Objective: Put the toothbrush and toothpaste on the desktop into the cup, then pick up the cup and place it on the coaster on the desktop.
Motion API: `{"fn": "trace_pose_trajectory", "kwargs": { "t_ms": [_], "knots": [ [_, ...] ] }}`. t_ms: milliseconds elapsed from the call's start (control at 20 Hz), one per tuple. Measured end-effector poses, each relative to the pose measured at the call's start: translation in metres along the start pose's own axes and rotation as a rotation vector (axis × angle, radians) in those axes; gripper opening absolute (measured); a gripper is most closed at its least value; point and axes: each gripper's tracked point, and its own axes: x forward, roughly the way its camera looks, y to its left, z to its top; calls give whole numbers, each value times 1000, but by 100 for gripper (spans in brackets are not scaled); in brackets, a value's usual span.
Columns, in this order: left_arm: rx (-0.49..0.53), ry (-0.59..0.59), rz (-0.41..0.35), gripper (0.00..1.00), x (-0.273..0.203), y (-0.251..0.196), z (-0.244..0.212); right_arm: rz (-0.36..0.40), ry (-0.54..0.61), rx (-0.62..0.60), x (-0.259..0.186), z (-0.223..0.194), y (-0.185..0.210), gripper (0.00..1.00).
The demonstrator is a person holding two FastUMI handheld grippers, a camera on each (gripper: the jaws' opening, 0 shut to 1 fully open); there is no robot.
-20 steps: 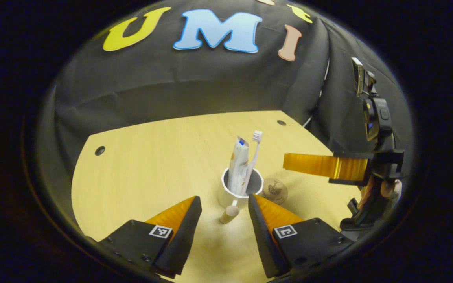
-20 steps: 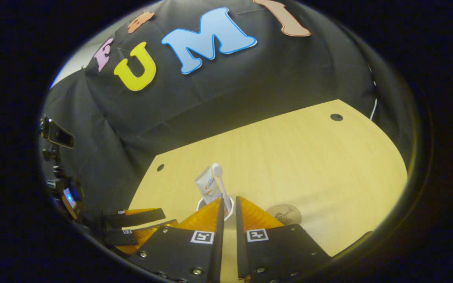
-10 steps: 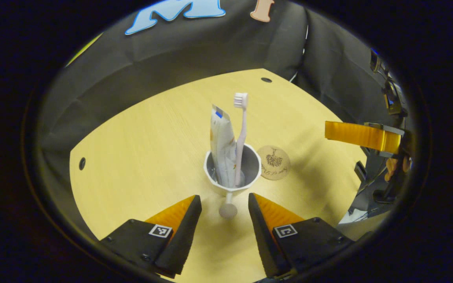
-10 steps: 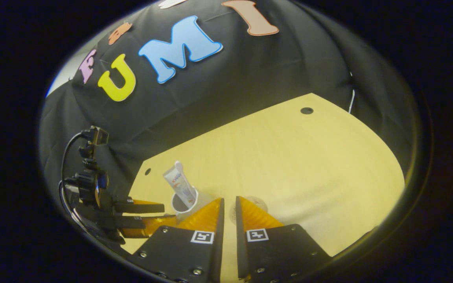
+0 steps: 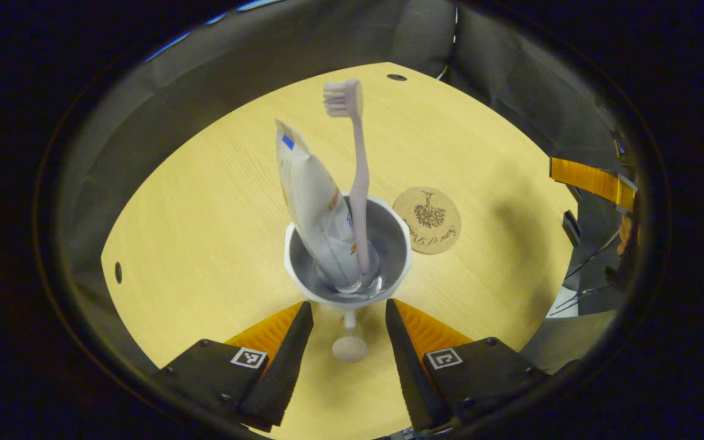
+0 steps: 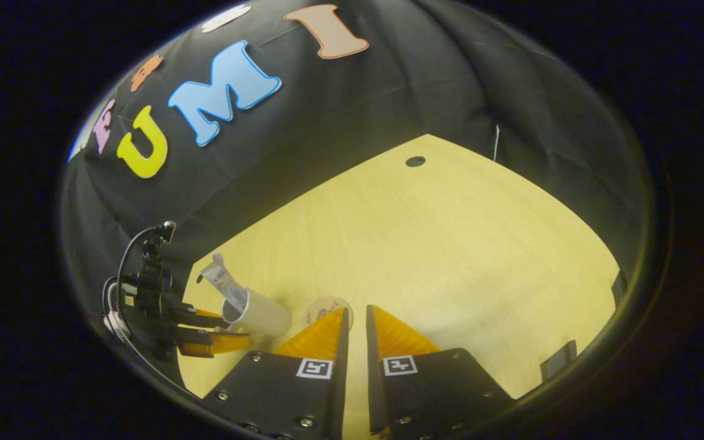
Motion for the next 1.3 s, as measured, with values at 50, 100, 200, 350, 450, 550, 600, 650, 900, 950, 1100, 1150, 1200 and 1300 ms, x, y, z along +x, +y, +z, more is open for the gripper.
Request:
{"fn": "trace_pose_trajectory", "kwargs": {
  "t_ms": [50,100,200,350,450,550,600,650,900,950,1100,1150,1200,1300],
  "knots": [
    [8,12,1,80,2,1,0,-9,2,8,-1,-2,-5,16],
    [15,26,2,80,6,1,0,-17,5,15,-2,-3,-9,16],
    [21,54,14,77,8,5,-4,-30,9,30,-1,-3,-16,16],
    [21,71,21,69,12,5,-6,-46,16,50,-5,-4,-22,16],
    [17,88,26,49,14,7,-9,-54,17,58,-4,-4,-27,16],
    [22,95,22,36,17,7,-9,-59,16,67,-3,-3,-31,16],
    [18,89,20,37,19,6,-9,-60,18,72,-4,-3,-32,16],
    [18,87,20,35,18,6,-10,-62,20,76,-3,-3,-33,16],
    [16,77,11,34,10,6,-10,-54,21,76,-2,-1,-32,16],
    [19,74,8,34,8,6,-9,-52,20,75,-1,0,-32,16],
    [33,53,14,34,5,1,-4,-48,20,77,0,0,-31,16],
    [42,47,15,34,3,-2,-1,-48,19,77,-1,0,-31,16],
    [49,39,14,34,3,-7,4,-49,18,77,-1,-1,-31,16],
    [70,27,12,34,0,-13,13,-50,15,80,-2,-2,-32,16]
  ]
}}
